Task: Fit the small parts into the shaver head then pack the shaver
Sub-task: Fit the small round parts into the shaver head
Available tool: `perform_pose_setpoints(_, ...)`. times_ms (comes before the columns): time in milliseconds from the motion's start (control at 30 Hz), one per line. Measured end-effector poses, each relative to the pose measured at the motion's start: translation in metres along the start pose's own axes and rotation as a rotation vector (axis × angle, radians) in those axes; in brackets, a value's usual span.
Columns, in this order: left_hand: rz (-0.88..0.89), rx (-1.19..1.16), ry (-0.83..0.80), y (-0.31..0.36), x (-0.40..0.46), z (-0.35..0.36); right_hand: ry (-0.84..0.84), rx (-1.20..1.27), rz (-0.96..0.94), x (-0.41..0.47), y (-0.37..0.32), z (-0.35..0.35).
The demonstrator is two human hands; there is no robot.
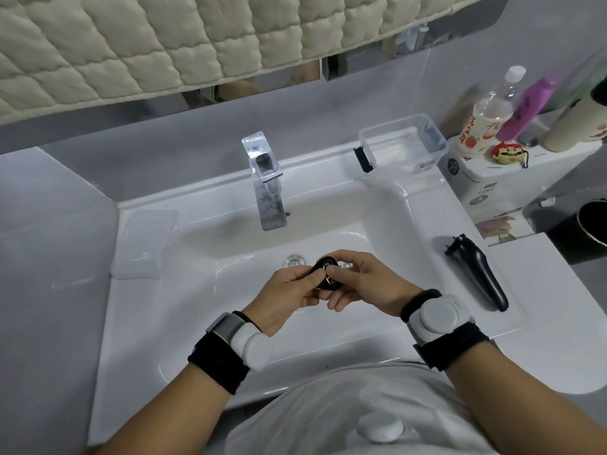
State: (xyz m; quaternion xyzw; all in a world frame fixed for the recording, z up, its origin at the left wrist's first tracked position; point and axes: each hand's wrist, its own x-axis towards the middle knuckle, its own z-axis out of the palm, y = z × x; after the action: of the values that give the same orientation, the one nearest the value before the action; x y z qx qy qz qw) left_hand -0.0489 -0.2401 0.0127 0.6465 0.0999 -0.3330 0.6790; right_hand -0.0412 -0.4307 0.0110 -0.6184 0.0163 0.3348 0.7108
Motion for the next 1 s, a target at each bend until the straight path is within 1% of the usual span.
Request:
perform_pose_setpoints(67, -0.030, -0.056, -0.040, 0.000, 0.000, 0.002, 0.010, -0.046, -0.024, -0.001, 0.000, -0.001)
perform_pose_setpoints(133, -0.025, -0.030, -0.048, 0.000, 0.000, 0.002, 0.026, -0.073, -0.029, -0.001, 0.002, -0.001)
perform_pose_setpoints(200, 0.008, 0.021, -0.020, -0.002, -0.001, 0.004, 0.039, -0.072, -0.014, -0.001, 0.003, -0.002)
perform_pose_setpoints(300, 0.037, 0.001, 0.036, -0.004, -0.002, 0.008, 0.002, -0.019, 0.013, -0.001, 0.004, -0.008)
perform_pose_setpoints(367, 0.031, -0.045, 0.052, -0.004, -0.001, 0.010, -0.010, 0.015, -0.005, -0.002, 0.005, -0.012)
perform_pose_setpoints(467, 0.009, -0.098, 0.062, -0.002, 0.001, 0.014, 0.007, -0.003, -0.056, -0.002, 0.006, -0.012)
perform_pose_setpoints(600, 0.070, -0.030, 0.143, -0.001, 0.004, 0.015, 0.025, -0.031, -0.079, 0.001, 0.004, -0.011)
perform_pose_setpoints(700, 0.090, -0.027, 0.132, 0.000, 0.005, 0.015, 0.027, -0.064, -0.087, 0.002, 0.004, -0.014)
perform_pose_setpoints(867, 0.097, -0.053, 0.108, 0.000, 0.010, 0.022, 0.068, -0.184, -0.164, 0.003, 0.005, -0.021)
perform_pose_setpoints(1000, 0.053, -0.077, 0.090, 0.003, 0.014, 0.026, 0.090, -0.183, -0.162, 0.000, 0.006, -0.025)
